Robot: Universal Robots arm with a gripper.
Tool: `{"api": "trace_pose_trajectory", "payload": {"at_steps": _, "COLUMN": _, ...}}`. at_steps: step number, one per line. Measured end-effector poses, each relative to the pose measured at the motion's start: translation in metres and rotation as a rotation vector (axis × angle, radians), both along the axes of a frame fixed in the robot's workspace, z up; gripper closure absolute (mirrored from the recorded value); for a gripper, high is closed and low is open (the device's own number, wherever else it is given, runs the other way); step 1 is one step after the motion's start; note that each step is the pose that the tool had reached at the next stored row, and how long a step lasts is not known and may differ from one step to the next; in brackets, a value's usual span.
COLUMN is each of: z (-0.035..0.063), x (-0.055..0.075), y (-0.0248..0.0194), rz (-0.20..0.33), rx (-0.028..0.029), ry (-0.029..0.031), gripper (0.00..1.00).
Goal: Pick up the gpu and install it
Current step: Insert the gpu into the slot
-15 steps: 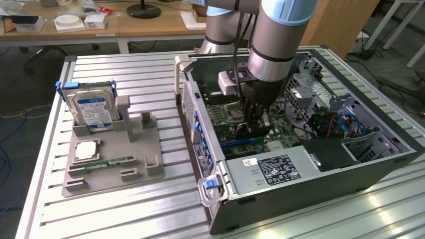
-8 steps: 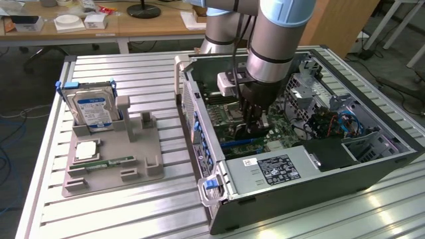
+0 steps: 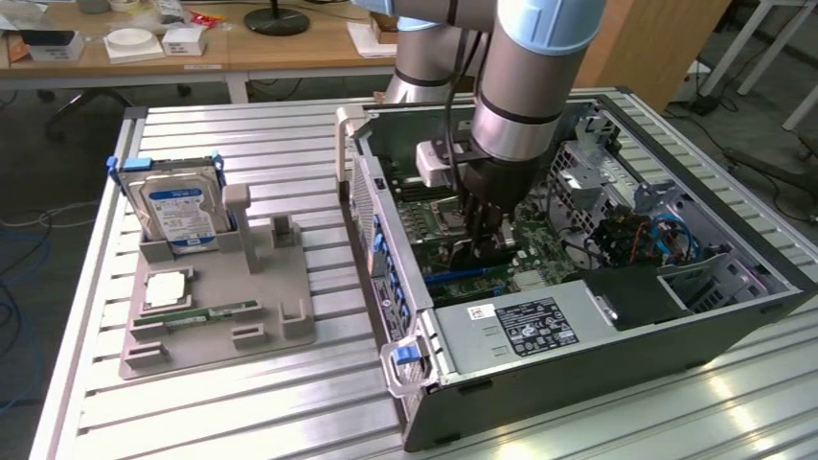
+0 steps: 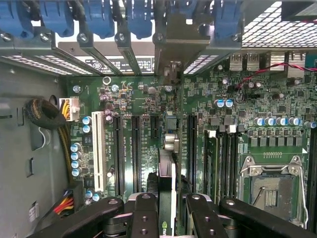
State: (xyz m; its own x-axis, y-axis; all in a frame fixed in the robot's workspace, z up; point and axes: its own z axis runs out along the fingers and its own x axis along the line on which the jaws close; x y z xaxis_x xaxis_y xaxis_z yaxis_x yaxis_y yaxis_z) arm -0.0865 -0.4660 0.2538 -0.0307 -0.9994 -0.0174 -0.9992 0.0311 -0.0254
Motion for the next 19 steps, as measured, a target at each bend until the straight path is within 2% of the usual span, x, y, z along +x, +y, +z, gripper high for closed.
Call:
{"api": "trace_pose_trajectory", "payload": {"at_steps": 10, "z": -0.0039, "x": -0.0005, "y": 0.0007, "rz": 0.0, "rx": -0.0004, "ry": 0.0001, "gripper": 0.74}}
{"api": "trace_pose_trajectory", "payload": {"at_steps": 15, "z": -0.0044, "x": -0.0005, "y": 0.0044, "rz": 0.0, "rx": -0.0003, "ry": -0.0001, "gripper": 0.74}}
{"api": "trace_pose_trajectory", "payload": {"at_steps": 19, "z": -0.0049, "x": -0.0013, "y": 0.0048, "rz": 0.0, "rx": -0.0004, "ry": 0.0, "gripper": 0.74}}
